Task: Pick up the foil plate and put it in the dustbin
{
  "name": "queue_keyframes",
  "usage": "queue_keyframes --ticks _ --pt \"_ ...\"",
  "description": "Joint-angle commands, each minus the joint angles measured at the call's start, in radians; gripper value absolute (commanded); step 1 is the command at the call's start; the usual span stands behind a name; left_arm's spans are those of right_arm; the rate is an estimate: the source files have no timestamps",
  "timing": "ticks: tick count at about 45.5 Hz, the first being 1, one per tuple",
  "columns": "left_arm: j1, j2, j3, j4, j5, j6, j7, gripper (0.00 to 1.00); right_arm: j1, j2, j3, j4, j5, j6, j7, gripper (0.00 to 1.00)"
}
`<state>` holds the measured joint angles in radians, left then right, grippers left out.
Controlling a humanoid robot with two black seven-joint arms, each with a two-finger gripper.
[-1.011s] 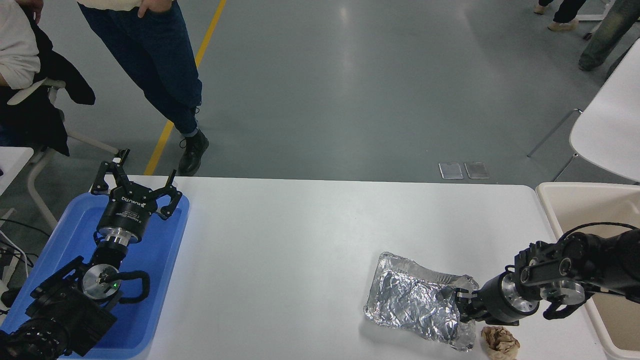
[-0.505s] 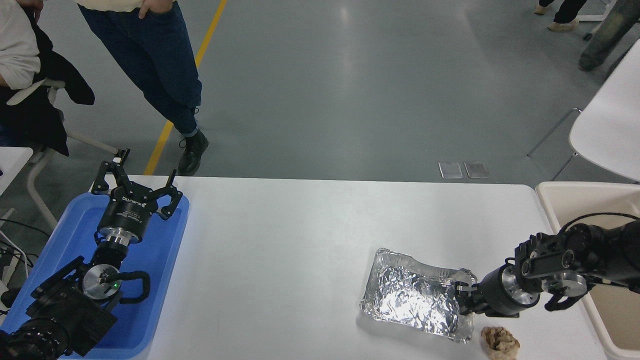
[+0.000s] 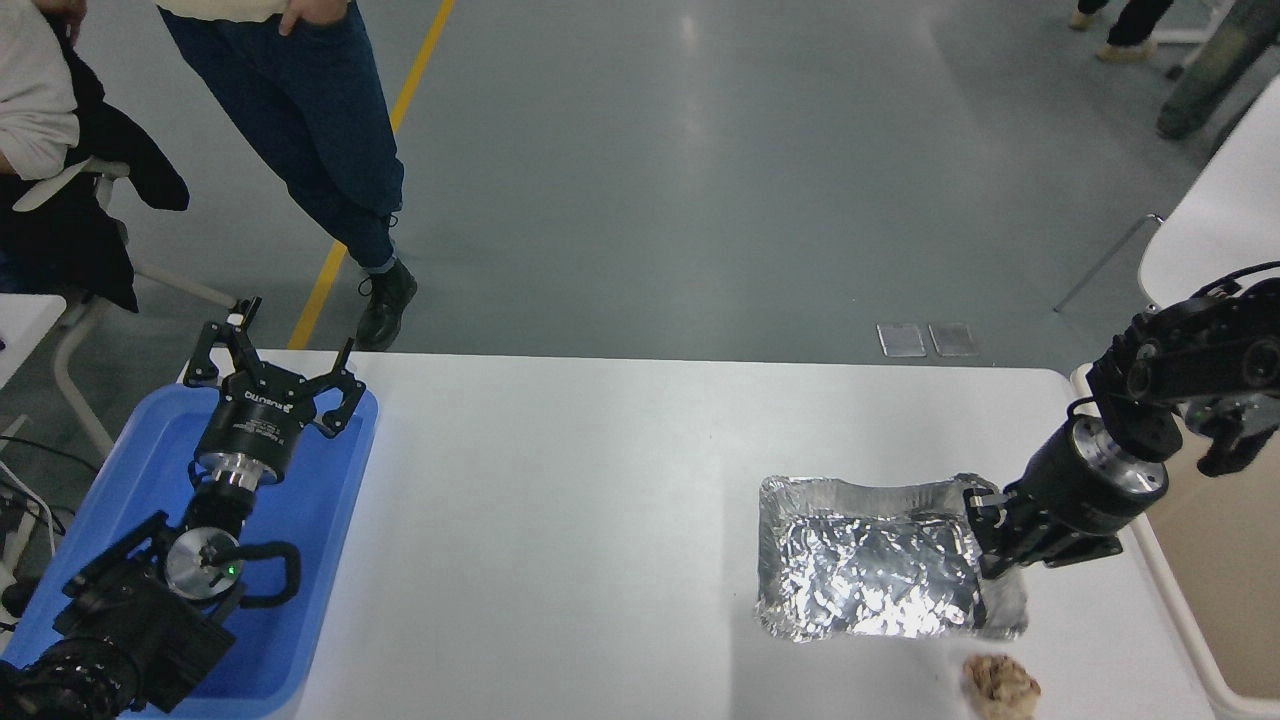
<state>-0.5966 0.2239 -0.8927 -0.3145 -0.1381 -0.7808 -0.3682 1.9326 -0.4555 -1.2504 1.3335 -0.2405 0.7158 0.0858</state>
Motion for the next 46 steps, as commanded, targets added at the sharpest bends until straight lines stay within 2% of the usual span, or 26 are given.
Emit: queue_keyframes --ticks 1,10,24,36,46 --pt "0.000 0.000 0.000 0.000 0.000 0.000 0.000 1.00 0.275 -0.022 -0.104 0.036 -0.023 0.070 0.002 0.00" --pt "0.000 0.000 0.000 0.000 0.000 0.000 0.000 1.00 0.474 -0.025 -0.156 0.059 -0.023 0.070 0.003 0.00" --pt "0.001 0.000 0.000 0.000 0.000 0.000 0.000 1.00 0.609 -0.031 -0.175 0.055 -0.023 0.070 0.003 0.00" --pt "0.001 0.002 0.000 0.000 -0.002 0.000 -0.002 1.00 0.598 -0.120 -0.182 0.041 -0.051 0.070 -0.001 0.00" --pt "0.001 0.002 0.000 0.000 -0.002 0.002 -0.002 1.00 0.482 -0.204 -0.268 -0.129 -0.072 0.070 0.000 0.00"
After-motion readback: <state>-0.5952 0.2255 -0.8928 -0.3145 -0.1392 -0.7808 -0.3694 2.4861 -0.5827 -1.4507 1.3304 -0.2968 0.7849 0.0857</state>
